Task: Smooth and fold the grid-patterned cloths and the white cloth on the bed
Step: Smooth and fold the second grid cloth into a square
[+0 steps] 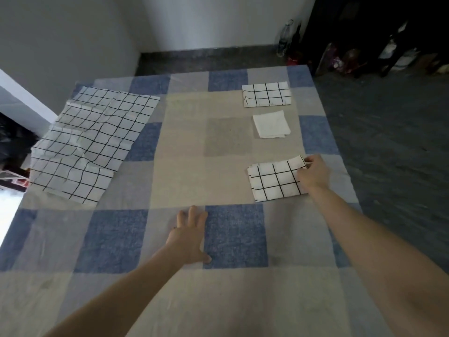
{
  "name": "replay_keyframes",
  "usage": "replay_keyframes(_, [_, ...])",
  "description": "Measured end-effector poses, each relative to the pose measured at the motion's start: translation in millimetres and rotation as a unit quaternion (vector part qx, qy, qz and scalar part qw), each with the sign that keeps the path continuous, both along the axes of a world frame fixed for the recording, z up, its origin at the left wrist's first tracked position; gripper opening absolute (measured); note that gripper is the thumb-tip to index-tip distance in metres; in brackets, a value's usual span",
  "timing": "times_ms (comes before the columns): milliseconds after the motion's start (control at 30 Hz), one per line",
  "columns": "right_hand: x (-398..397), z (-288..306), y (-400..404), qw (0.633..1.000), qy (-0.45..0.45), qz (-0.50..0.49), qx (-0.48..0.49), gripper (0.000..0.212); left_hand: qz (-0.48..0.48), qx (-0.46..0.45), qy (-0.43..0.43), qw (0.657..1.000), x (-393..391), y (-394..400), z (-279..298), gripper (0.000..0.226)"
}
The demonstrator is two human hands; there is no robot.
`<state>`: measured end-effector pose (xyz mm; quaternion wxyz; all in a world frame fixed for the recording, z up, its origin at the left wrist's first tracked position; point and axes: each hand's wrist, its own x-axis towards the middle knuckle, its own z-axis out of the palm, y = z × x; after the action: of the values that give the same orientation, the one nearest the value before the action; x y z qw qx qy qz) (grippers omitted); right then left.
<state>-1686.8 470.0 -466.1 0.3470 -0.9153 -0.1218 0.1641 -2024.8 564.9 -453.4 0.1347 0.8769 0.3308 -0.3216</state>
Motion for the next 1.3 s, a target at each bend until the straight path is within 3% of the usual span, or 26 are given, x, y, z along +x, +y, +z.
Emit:
replay_keyframes(233, [0,-4,-4,1.0,-0.006,-0.01,-0.008,0.035,-0.001,0.004,-0.014,1.0,1,0,4,0.119])
replay_keyframes(333, [-11,-1,-5,0.985,-0.13,0.013,-0.109,0.045,0.0,0.006,-0.009,1.0,1,1,3,0.121])
replay_keyframes(433, [-32,0,-6,0.952,-0.247,0.118,-0.137,0.035,0.004,0.006,-0.006,1.0,1,1,2,0.122])
replay_keyframes(500, [-46,-7,-12,0.942,-0.24,0.179,-0.154,0.028,0.004,0.008,-0.003,1.0,1,0,3,0.122])
replay_keyframes(700, [-66,9,-16,0.93,-0.191,0.206,-0.237,0.048,0.03,-0.007,-0.032,0.999,-5,-6,11,0.117])
replay_keyframes(900, [-133,64,5,0.874,-0.254,0.358,-0.207,0.047,0.052,0.052,-0.14,0.987,-42,-14,31,0.084])
replay_keyframes(1100, [-237,110,29,0.813,-0.203,0.512,-0.191,0.04,0.102,0.111,-0.179,0.972,-104,4,95,0.055])
replay_keyframes(1300, [-368,154,56,0.752,-0.175,0.612,-0.171,0.037,0.15,0.168,-0.174,0.959,-213,11,159,0.023])
